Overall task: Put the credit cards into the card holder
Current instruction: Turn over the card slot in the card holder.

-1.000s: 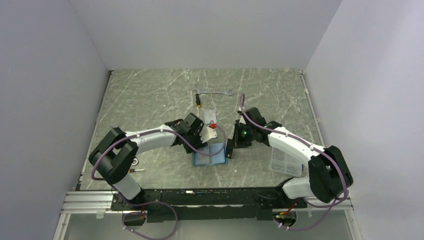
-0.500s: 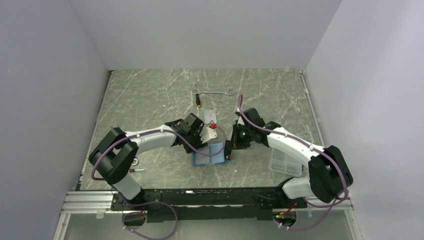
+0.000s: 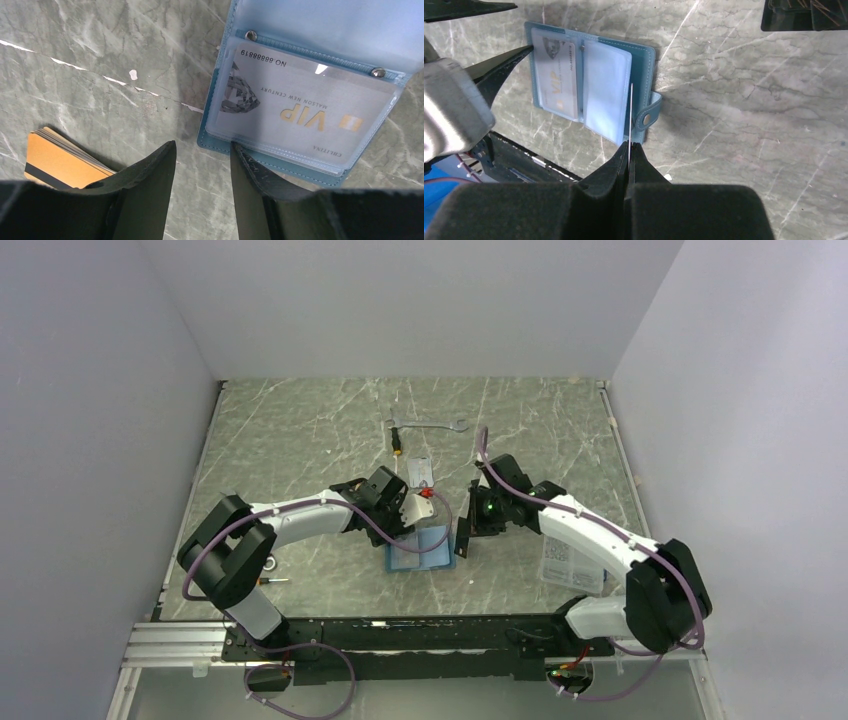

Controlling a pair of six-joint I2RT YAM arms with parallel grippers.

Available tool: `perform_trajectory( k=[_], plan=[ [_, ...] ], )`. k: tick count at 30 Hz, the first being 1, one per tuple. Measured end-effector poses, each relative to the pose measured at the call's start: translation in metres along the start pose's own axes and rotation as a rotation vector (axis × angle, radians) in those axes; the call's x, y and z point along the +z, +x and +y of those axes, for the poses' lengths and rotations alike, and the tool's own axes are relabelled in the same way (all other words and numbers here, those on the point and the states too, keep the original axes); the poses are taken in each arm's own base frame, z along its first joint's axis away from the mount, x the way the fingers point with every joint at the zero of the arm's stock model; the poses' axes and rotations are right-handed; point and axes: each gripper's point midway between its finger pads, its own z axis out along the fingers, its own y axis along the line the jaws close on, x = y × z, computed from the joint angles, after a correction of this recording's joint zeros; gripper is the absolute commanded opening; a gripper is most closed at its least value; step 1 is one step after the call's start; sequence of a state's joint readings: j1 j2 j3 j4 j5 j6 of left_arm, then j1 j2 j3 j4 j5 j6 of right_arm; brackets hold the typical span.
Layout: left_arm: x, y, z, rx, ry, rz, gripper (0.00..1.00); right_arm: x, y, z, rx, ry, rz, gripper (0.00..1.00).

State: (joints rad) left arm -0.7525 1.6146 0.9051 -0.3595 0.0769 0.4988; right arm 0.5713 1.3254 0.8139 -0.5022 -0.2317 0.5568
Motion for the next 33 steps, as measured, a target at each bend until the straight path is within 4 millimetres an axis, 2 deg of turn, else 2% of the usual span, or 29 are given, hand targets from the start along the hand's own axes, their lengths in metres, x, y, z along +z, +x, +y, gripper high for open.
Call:
perform_trajectory(
  k=[4,7,12,18,33],
  plan=[
    [0.000,0.000,0.000,0.005,0.001,0.002,0.49,-0.010,-0.005,0.003,-0.010,-0.008,-0.039,0.00],
    [0.000,0.001,0.000,0.005,0.002,0.003,0.49,-0.011,-0.007,0.008,-0.012,-0.031,-0.045,0.00],
    [0.000,0.001,0.000,0.005,0.002,0.004,0.49,-0.004,-0.003,0.012,-0.008,-0.058,-0.025,0.00],
    [0.000,0.001,0.000,0.005,0.003,0.005,0.48,0.006,0.004,0.007,-0.001,-0.049,0.004,0.00],
    [-0.002,0.004,-0.001,0.011,0.004,0.015,0.48,0.017,0.011,0.002,-0.003,-0.040,0.022,0.00]
  ],
)
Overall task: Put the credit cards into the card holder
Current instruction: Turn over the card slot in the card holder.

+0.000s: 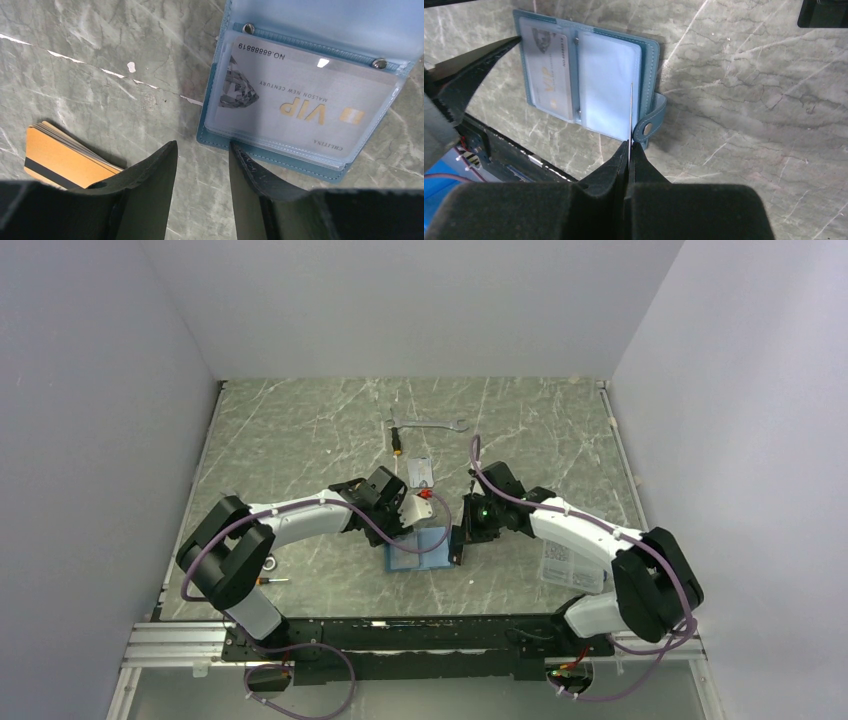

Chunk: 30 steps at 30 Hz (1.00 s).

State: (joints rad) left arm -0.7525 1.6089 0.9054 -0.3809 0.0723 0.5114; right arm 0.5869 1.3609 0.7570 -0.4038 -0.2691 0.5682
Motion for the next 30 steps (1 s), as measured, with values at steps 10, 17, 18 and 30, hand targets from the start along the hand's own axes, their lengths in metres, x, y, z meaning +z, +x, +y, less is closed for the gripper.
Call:
perform_trajectory(
  k=[10,17,18,30],
  plan=[
    [-0.001,0.001,-0.001,0.001,0.003,0.003,0.47,0.009,0.005,0.000,0.005,-0.004,0.014,0.00],
    [-0.001,0.001,-0.001,0.003,0.004,0.004,0.46,0.014,0.006,0.003,0.024,-0.035,0.012,0.00],
    [-0.001,0.001,-0.001,0.003,0.004,0.005,0.46,0.014,0.006,0.004,0.028,-0.039,0.011,0.00],
    [-0.002,0.006,-0.003,0.010,0.014,0.022,0.45,0.008,-0.003,0.016,0.025,-0.070,-0.003,0.00]
  ],
)
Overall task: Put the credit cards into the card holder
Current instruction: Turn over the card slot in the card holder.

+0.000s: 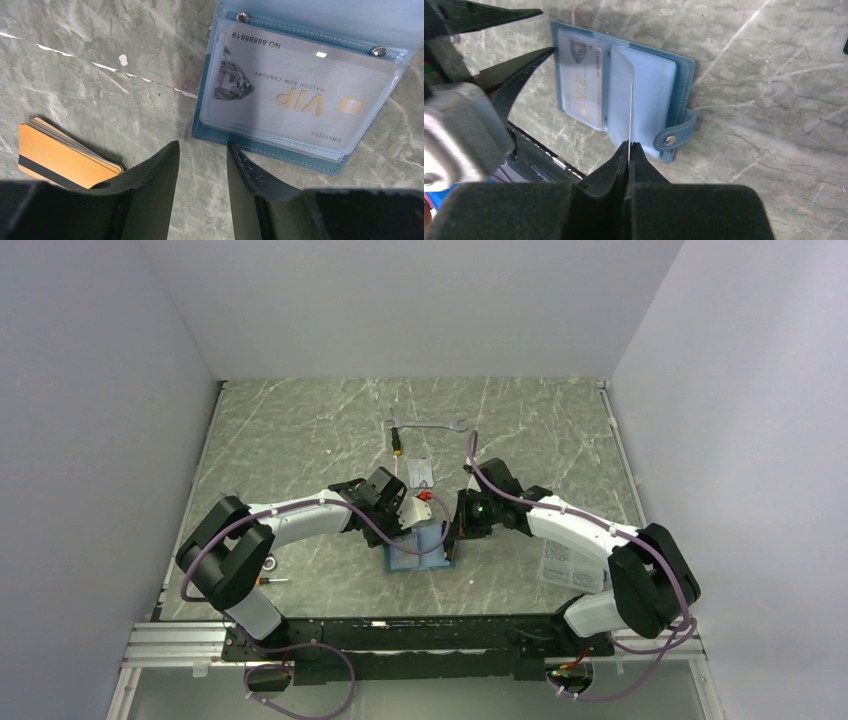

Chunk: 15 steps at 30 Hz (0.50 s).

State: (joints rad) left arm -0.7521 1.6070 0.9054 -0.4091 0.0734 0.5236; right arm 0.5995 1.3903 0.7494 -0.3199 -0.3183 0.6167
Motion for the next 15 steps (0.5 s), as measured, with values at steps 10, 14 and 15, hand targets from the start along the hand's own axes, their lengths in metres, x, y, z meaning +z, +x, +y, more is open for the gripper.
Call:
perform_trajectory(
  k=[10,14,15],
  plan=[
    [-0.003,-0.003,0.001,0.009,-0.006,-0.011,0.45,-0.006,-0.011,0.029,-0.037,-0.090,0.025,0.00],
    [-0.005,-0.003,0.003,0.010,-0.006,-0.016,0.44,0.000,-0.006,0.036,-0.026,-0.127,0.057,0.00],
    [-0.007,-0.002,0.003,0.007,-0.003,-0.019,0.44,0.002,-0.005,0.038,-0.022,-0.135,0.064,0.00]
  ],
)
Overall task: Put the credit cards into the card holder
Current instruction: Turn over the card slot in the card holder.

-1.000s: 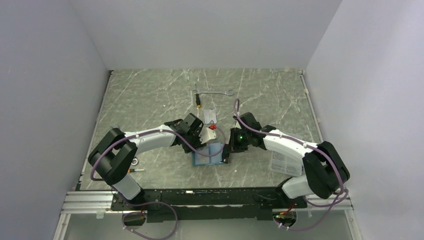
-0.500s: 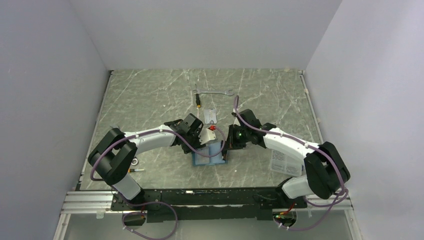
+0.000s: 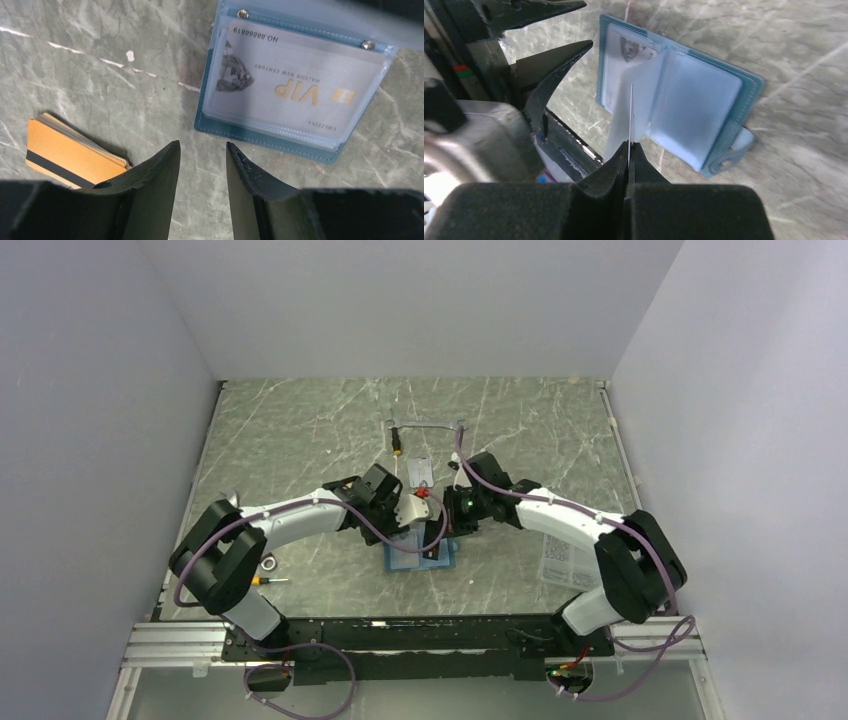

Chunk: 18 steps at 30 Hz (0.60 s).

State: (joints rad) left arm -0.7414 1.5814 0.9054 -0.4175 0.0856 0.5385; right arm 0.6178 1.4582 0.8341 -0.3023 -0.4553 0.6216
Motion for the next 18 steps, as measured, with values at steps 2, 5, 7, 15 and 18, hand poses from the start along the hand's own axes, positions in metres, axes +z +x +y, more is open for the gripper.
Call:
perform_trajectory(
  k=[2,5,7,15,18],
  plan=[
    [-0.004,0.001,0.001,-0.016,0.013,-0.011,0.44,0.008,0.002,0.005,0.004,-0.024,0.017,0.00],
    [-0.014,0.002,0.009,-0.033,0.019,-0.044,0.45,0.023,0.010,0.007,0.013,-0.040,0.056,0.00],
    [-0.023,0.000,0.015,-0.032,0.012,-0.071,0.45,0.032,0.017,0.006,0.024,-0.041,0.086,0.00],
    [-0.038,-0.017,0.009,0.045,0.047,-0.164,0.45,0.039,0.022,0.005,0.038,-0.049,0.114,0.00],
    [-0.033,-0.018,0.001,0.055,0.076,-0.160,0.45,0.036,0.015,0.002,0.055,-0.063,0.101,0.00]
  ],
)
